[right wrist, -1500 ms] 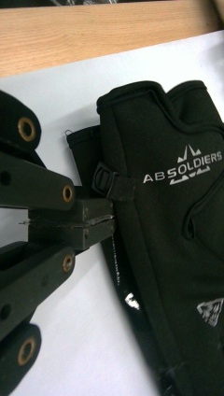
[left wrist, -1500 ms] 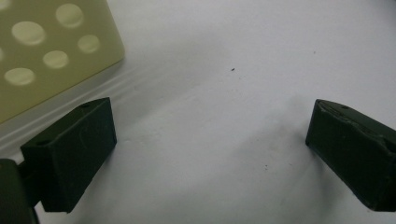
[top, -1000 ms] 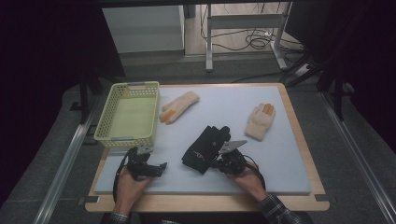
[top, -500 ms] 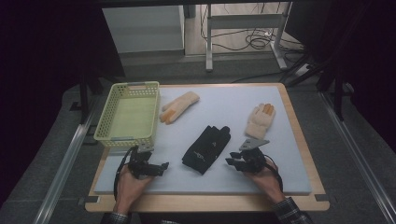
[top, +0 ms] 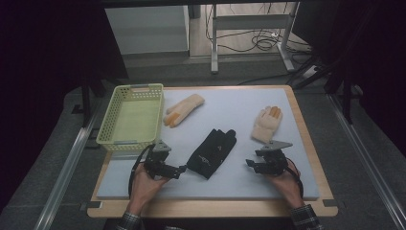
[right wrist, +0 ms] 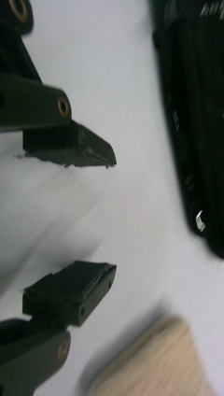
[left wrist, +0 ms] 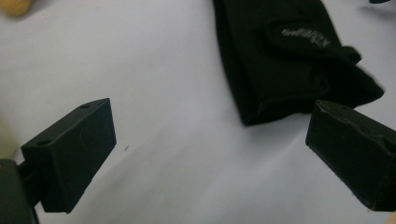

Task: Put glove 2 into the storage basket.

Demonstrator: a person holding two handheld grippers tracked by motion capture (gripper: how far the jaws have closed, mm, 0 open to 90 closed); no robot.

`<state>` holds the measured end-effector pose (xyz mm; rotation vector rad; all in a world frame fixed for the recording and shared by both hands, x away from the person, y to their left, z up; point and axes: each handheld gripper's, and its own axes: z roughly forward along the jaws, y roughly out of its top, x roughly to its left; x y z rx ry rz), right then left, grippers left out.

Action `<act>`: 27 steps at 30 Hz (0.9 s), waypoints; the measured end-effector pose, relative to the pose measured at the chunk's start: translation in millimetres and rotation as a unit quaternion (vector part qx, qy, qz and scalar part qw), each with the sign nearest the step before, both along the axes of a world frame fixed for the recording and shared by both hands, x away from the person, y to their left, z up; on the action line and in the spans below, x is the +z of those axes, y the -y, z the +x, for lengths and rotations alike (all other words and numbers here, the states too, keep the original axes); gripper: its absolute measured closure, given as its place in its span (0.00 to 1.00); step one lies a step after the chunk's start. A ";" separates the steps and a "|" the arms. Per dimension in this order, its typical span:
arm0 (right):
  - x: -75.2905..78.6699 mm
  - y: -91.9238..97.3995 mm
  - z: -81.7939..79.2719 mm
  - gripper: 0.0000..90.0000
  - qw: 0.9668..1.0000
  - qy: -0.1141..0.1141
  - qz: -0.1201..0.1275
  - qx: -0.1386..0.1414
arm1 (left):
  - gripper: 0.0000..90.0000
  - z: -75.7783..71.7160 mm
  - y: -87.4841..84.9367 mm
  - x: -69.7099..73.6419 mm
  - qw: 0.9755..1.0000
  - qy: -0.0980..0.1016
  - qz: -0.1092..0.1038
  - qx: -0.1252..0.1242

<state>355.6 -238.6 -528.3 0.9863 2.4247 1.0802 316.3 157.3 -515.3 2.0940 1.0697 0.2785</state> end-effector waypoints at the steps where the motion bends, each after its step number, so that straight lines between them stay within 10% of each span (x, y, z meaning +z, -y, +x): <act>1: -0.8 2.1 1.0 0.42 1.000 0.001 -0.003 -0.004 | 0.02 2.1 3.4 2.0 1.000 -0.001 0.003 -0.007; 8: -1.8 14.6 7.4 0.28 0.999 0.009 -0.016 -0.037 | 0.01 16.8 36.3 11.3 1.000 0.000 0.003 -0.031; 20: -2.9 13.9 7.8 0.24 0.999 0.006 -0.021 -0.043 | 0.00 47.2 95.1 11.7 0.997 0.014 0.071 -0.042; 27: -3.0 14.0 7.8 0.24 0.999 0.007 -0.021 -0.042 | 0.00 62.3 113.6 -4.7 0.996 -0.024 0.068 -0.054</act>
